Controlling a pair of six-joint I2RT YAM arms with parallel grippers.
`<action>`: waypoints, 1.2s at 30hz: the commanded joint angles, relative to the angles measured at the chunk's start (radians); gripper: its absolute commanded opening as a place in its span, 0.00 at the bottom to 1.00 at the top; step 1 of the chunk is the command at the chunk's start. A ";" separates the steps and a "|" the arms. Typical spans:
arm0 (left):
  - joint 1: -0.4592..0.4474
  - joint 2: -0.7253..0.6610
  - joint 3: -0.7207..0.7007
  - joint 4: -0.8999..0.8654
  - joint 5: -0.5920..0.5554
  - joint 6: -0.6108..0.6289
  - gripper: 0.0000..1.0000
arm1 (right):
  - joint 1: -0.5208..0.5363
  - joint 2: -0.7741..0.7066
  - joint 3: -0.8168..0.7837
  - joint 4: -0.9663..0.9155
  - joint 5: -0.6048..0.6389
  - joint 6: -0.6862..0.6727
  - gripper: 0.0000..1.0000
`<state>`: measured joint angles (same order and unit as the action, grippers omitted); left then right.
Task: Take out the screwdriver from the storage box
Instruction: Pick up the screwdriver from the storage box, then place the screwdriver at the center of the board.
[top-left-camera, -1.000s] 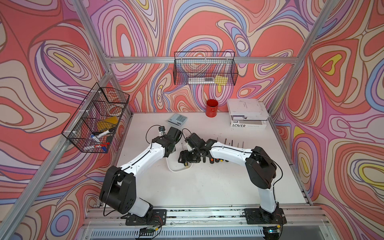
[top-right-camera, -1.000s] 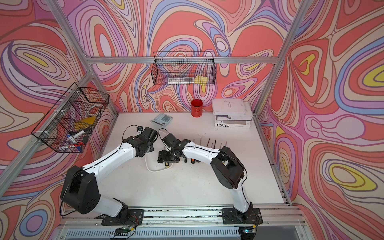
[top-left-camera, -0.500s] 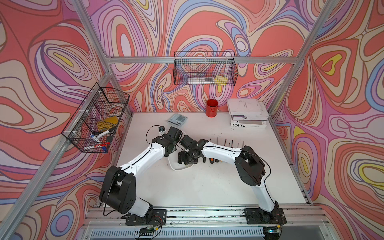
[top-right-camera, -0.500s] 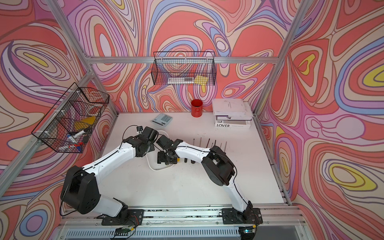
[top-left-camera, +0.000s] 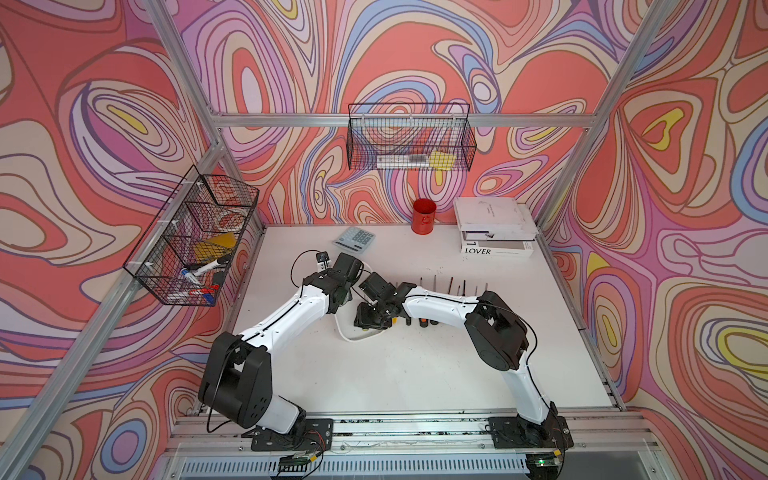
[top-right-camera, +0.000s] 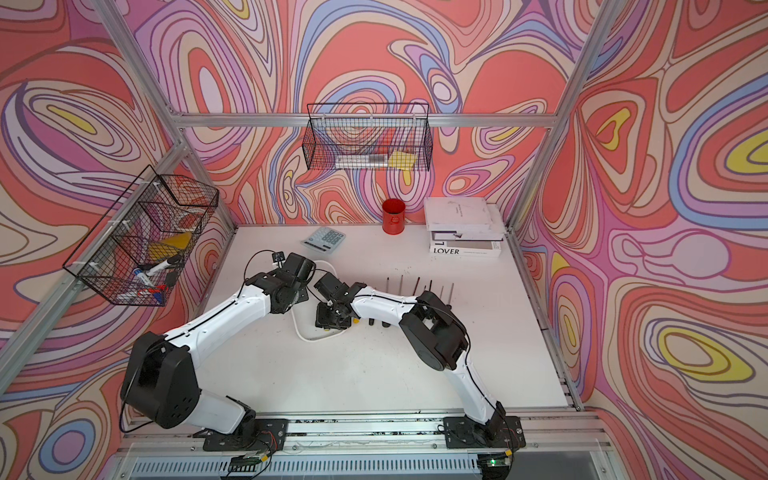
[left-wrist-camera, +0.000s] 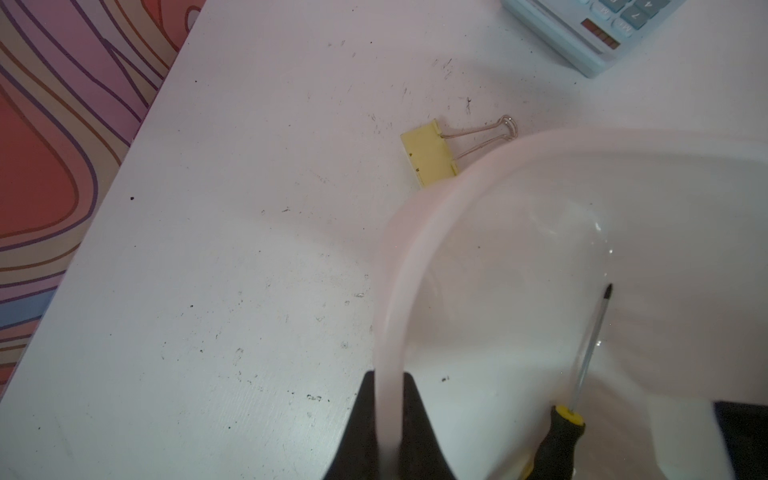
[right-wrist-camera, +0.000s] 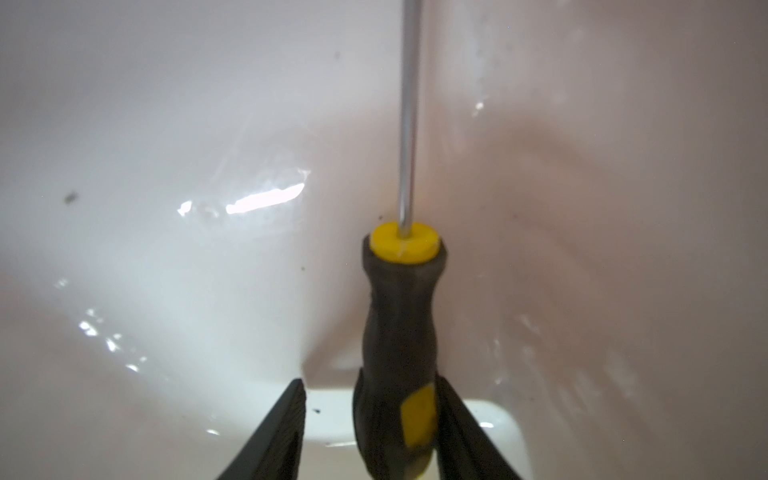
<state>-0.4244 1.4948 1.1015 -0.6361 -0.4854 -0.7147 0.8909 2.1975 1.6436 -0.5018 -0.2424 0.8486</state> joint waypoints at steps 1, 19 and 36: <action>-0.001 -0.009 -0.010 -0.025 -0.001 -0.003 0.00 | -0.001 0.065 -0.022 -0.056 0.021 -0.006 0.40; 0.000 -0.001 -0.012 -0.034 -0.024 -0.005 0.00 | -0.009 -0.197 -0.135 0.063 0.134 -0.106 0.00; 0.000 0.000 -0.006 -0.030 -0.016 -0.003 0.00 | -0.081 -0.326 -0.141 -0.015 0.199 -0.186 0.00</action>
<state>-0.4301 1.4952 1.0981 -0.6449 -0.4858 -0.7143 0.8303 1.9232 1.5124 -0.4931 -0.0776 0.6937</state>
